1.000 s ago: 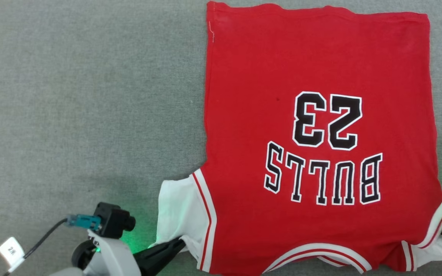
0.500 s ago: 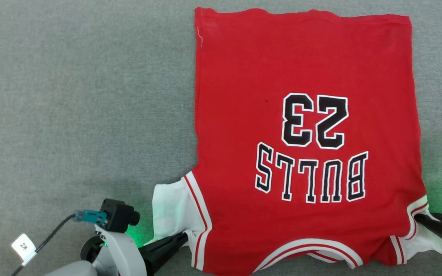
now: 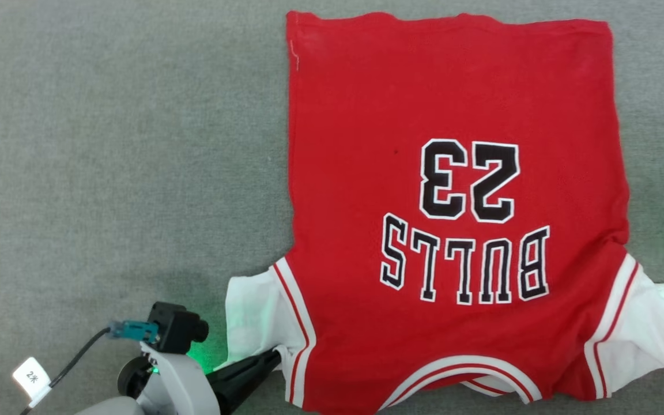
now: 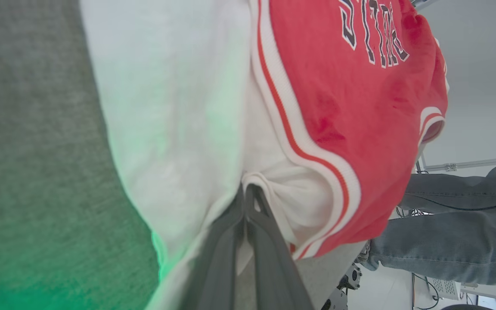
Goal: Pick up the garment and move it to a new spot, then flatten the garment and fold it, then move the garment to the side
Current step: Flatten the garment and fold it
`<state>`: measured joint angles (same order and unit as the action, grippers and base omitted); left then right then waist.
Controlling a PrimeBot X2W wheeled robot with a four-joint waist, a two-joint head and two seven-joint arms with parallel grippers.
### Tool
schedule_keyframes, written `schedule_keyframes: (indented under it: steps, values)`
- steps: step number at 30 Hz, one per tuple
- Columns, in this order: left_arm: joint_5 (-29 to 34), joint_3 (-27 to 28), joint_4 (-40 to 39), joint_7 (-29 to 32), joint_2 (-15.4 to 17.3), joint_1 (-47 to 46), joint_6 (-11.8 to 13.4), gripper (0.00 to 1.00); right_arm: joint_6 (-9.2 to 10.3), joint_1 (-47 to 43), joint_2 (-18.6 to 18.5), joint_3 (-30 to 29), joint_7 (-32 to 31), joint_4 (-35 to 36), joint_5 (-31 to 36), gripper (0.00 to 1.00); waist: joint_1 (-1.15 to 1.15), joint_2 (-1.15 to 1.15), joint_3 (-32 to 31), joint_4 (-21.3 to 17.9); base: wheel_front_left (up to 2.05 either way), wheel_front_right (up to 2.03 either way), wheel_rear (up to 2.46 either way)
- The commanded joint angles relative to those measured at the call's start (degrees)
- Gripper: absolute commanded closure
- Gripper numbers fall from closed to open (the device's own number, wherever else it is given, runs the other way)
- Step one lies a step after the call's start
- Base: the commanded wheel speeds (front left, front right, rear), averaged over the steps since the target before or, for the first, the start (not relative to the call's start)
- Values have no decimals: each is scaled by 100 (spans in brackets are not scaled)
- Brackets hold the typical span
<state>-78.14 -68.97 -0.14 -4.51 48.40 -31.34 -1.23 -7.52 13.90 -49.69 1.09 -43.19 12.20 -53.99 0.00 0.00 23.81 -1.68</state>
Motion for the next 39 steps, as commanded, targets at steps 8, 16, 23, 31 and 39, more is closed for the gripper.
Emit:
schedule_keyframes:
  steps: [8, 16, 23, 31, 39]
  values:
    - [300, 29, -210, 104, -273, -393, 195, 100, 6, 2278, 183, -269, -510, -728, 471, 0, 0, 0, 623, 478, 0, 0, 0]
    - [419, 64, -144, 73, -345, -531, 212, 100, 5, 4235, 955, 397, -902, -2472, 1474, 0, 0, 0, 1127, 703, 0, 0, 0]
    - [477, 100, 41, 54, -450, -663, 196, 100, 6, 5074, 1245, 953, -1345, -3875, 1837, 0, 0, 0, 1405, 873, 0, 0, 0]
    - [498, 137, 135, -2, -477, -692, 209, 100, 6, 5024, 1207, 1357, -1240, -4448, 2033, 0, 0, 0, 1453, 898, 0, 0, 0]
    - [423, 343, 249, -285, -575, -730, 137, 100, 6, 5068, 1297, 1371, -844, -4723, 2022, 100, 0, 0, 1313, 849, 0, 0, 0]
